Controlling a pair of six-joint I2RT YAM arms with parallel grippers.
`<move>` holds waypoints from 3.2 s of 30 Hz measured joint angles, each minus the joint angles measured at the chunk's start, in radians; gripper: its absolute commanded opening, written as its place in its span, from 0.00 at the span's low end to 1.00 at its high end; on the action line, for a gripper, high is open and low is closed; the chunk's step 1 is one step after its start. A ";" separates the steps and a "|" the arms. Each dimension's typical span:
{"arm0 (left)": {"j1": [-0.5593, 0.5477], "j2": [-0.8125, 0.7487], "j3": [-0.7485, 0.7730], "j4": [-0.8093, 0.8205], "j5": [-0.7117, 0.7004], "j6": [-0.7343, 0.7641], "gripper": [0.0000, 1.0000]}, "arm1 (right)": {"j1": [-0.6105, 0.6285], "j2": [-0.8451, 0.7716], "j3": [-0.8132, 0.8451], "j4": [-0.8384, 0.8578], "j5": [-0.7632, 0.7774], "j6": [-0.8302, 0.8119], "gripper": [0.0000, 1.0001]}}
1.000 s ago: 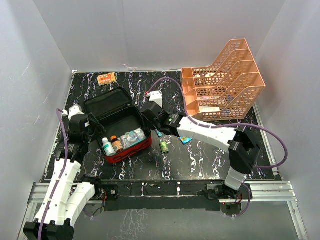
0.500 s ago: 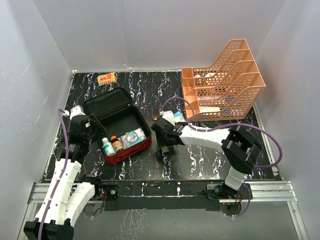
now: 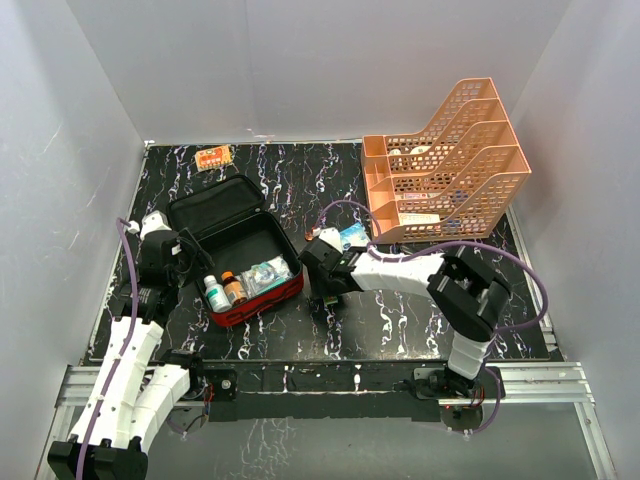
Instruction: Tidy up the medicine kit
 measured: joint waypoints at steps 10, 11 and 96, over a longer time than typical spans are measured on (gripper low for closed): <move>0.000 0.004 0.000 0.001 0.002 0.000 0.57 | -0.002 0.021 0.004 0.010 0.006 -0.003 0.28; 0.000 0.004 0.000 0.001 0.002 0.000 0.57 | -0.002 0.020 0.004 0.010 0.007 -0.003 0.28; 0.000 0.052 0.000 0.002 0.002 0.000 0.57 | -0.018 0.113 0.465 0.245 0.060 -0.309 0.49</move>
